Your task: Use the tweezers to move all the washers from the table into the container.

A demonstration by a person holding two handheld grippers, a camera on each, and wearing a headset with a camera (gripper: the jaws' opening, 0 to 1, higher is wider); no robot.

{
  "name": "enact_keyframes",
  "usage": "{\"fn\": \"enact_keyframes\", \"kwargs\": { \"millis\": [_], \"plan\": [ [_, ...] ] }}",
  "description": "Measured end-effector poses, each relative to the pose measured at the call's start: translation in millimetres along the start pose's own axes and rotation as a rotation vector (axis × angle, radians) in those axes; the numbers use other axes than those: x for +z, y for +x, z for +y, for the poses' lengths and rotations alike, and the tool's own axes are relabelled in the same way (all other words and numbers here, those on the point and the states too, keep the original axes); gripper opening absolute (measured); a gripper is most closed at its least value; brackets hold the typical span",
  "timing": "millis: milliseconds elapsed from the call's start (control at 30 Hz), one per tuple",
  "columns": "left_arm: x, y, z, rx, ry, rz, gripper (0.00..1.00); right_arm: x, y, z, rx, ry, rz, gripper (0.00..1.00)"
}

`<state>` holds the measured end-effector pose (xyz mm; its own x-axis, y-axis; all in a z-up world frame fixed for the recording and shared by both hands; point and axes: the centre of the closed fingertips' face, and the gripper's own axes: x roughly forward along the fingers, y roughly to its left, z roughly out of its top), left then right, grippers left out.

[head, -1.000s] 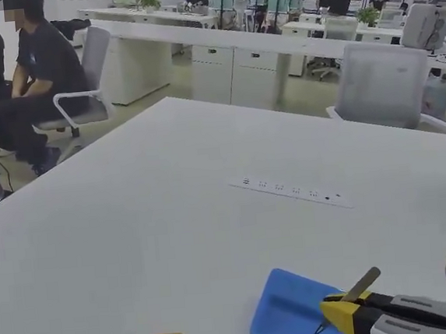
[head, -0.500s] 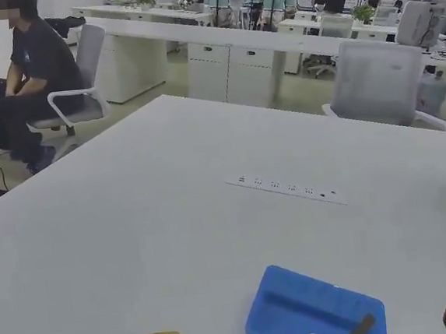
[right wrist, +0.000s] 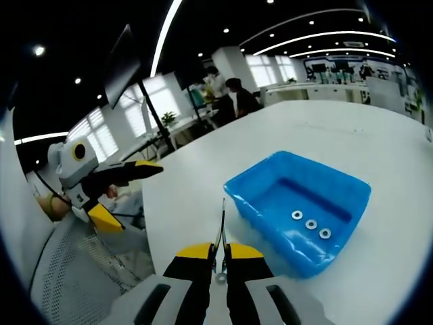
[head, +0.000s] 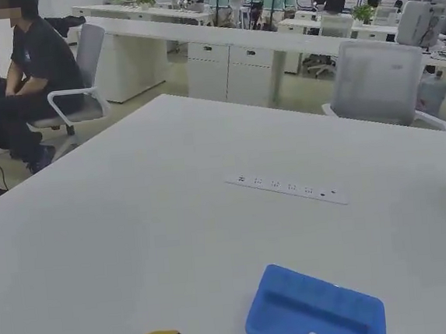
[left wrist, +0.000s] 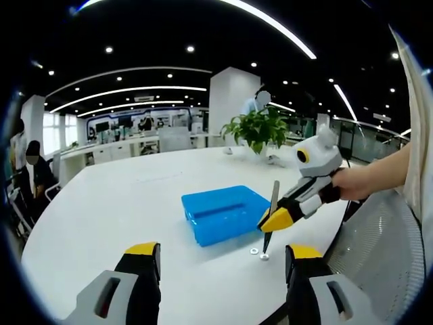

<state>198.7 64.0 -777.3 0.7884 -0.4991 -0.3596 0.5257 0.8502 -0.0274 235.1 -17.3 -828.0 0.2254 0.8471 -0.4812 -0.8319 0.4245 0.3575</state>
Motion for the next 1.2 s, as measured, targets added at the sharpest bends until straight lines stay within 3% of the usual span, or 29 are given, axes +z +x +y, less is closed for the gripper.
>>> {"fn": "enact_keyframes", "kwargs": {
  "millis": [300,600,967,1133,1200],
  "plan": [
    [0.0,-0.3,0.2,0.001,-0.001,-0.001,0.76,-5.4,3.0,3.0,0.01,-0.01,0.031,0.04],
    [-0.5,-0.3,0.5,0.001,-0.001,0.002,0.76,-9.7,4.6,7.7,0.01,-0.07,0.058,0.04],
    [-1.2,0.2,-0.3,-0.003,0.002,0.008,0.75,-14.1,9.1,24.3,0.024,-0.291,0.1,0.05],
    [-1.2,0.1,-0.1,-0.003,0.002,0.008,0.75,-15.0,11.2,26.2,0.002,-0.401,0.118,0.04],
    [-1.1,0.0,0.2,-0.002,0.004,0.008,0.75,-16.1,12.0,27.8,-0.005,-0.401,0.117,0.03]
  ]
}}
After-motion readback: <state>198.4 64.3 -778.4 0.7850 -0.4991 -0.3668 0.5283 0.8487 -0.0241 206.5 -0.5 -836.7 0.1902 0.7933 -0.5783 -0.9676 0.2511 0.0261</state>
